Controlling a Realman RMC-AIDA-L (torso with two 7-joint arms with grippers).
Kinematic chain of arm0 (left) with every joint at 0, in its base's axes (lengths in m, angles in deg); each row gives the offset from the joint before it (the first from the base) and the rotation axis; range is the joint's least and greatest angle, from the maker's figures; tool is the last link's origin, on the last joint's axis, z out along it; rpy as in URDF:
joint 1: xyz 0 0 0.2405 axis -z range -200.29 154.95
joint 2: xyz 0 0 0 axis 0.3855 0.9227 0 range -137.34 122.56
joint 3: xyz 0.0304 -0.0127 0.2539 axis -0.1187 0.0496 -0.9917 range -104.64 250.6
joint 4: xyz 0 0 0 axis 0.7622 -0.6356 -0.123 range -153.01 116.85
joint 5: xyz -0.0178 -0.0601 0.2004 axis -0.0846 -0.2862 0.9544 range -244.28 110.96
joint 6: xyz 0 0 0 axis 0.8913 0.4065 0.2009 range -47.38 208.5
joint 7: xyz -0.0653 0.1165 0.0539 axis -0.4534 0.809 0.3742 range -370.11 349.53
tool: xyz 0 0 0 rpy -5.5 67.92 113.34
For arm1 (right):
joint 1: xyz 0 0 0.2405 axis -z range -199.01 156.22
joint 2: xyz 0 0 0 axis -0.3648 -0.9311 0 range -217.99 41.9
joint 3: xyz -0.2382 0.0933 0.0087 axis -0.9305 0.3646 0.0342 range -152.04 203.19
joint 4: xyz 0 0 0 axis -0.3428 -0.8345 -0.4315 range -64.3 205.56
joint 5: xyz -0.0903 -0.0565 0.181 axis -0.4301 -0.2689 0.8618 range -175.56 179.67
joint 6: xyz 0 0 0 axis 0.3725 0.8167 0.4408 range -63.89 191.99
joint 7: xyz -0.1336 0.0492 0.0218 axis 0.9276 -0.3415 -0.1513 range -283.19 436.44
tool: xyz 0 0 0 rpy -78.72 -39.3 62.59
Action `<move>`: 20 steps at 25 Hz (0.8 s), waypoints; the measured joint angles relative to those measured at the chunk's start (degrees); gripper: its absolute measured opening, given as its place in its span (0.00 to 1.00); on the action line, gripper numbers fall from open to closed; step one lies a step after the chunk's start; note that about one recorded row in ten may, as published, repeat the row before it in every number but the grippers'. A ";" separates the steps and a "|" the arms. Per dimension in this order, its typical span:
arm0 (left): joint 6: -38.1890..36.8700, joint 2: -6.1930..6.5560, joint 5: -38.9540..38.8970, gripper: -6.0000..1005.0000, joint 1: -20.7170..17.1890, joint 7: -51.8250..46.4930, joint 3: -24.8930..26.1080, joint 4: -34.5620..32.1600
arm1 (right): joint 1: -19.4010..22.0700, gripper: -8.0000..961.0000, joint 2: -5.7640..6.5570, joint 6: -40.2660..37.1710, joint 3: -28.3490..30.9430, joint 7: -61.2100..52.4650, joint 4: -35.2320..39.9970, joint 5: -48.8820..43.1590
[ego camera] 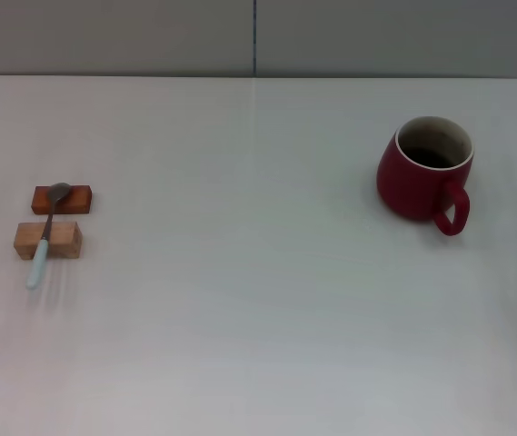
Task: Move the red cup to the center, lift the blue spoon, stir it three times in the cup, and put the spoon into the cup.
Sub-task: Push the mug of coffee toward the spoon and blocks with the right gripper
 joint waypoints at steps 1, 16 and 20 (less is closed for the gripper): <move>0.00 0.00 0.00 0.84 0.00 0.00 0.00 0.00 | 0.00 0.65 0.00 0.00 -0.01 0.00 0.00 0.00; 0.32 0.00 0.00 0.84 0.16 0.21 0.00 -0.18 | 0.77 0.56 -0.01 0.64 -0.40 0.21 0.08 -0.14; 0.19 0.00 0.00 0.84 0.16 0.25 0.17 -0.21 | 1.34 0.44 -0.06 1.98 -0.57 0.41 0.04 -0.36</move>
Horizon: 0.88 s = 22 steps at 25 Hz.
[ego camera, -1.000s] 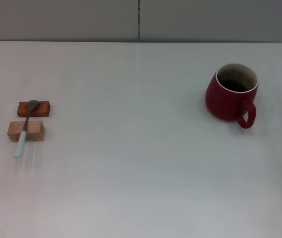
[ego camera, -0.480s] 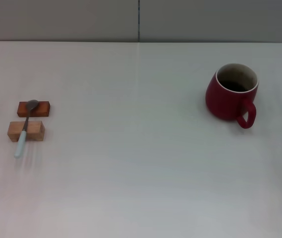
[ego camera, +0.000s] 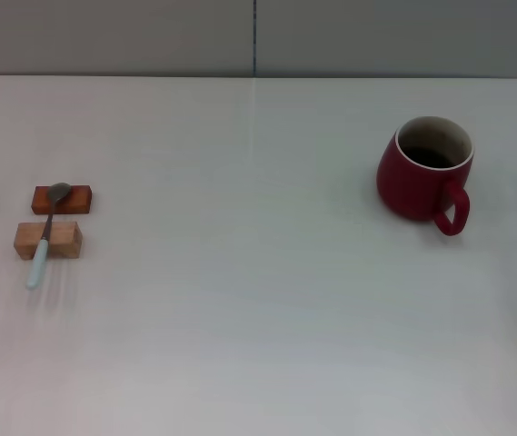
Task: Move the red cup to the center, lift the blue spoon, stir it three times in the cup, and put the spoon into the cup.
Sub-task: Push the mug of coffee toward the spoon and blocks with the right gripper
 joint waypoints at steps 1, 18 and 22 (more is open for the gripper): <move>-0.05 0.00 0.00 0.84 0.00 0.00 0.09 0.00 | 0.16 0.41 0.00 0.52 -0.11 0.01 -0.03 -0.10; -0.31 0.00 0.00 0.84 0.00 -0.12 0.37 -0.03 | 1.11 0.02 0.06 6.79 -14.52 0.26 3.06 -1.74; -0.38 0.00 0.00 0.84 -0.09 -0.21 0.36 -0.03 | 0.48 0.02 0.11 8.25 -16.32 1.73 3.82 -1.76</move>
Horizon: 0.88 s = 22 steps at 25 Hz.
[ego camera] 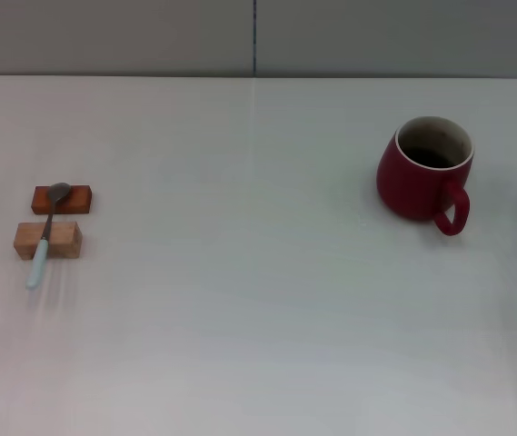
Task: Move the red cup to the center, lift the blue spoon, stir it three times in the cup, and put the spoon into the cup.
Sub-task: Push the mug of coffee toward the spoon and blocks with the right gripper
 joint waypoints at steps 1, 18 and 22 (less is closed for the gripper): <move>0.00 0.00 0.00 0.84 -0.03 -0.01 0.00 0.00 | -0.23 0.02 0.02 0.56 -0.16 1.28 0.00 0.00; -0.21 0.00 0.00 0.84 -0.07 -0.03 -0.01 -0.10 | -3.09 0.02 0.00 7.71 -2.06 23.68 -2.72 -0.03; -0.21 0.00 0.00 0.84 0.11 0.08 0.00 -0.17 | -3.90 0.02 0.07 9.60 -5.04 25.12 -2.56 -0.05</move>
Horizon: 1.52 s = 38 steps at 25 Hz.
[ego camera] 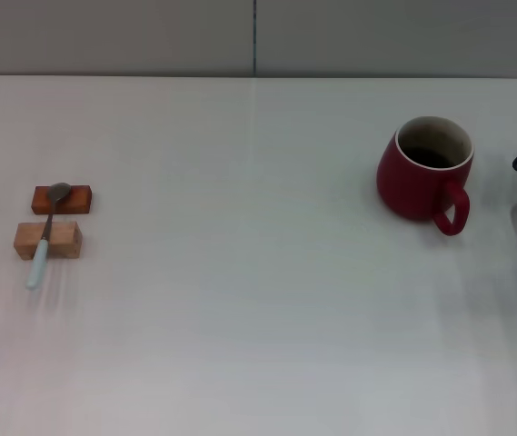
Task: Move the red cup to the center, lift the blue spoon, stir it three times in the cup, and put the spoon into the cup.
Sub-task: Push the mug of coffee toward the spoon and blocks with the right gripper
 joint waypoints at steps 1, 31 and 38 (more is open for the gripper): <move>0.00 0.00 0.00 0.84 0.03 0.04 0.00 0.00 | -0.17 0.02 0.03 0.39 -1.13 0.03 0.15 -0.01; 0.16 0.00 0.00 0.84 0.47 0.15 0.75 0.00 | -3.65 0.02 0.19 5.52 -9.45 0.28 -1.21 -2.86; 0.32 0.04 0.00 0.84 0.56 0.15 0.82 0.00 | -4.38 0.01 0.14 6.09 -11.23 0.25 -1.92 -2.96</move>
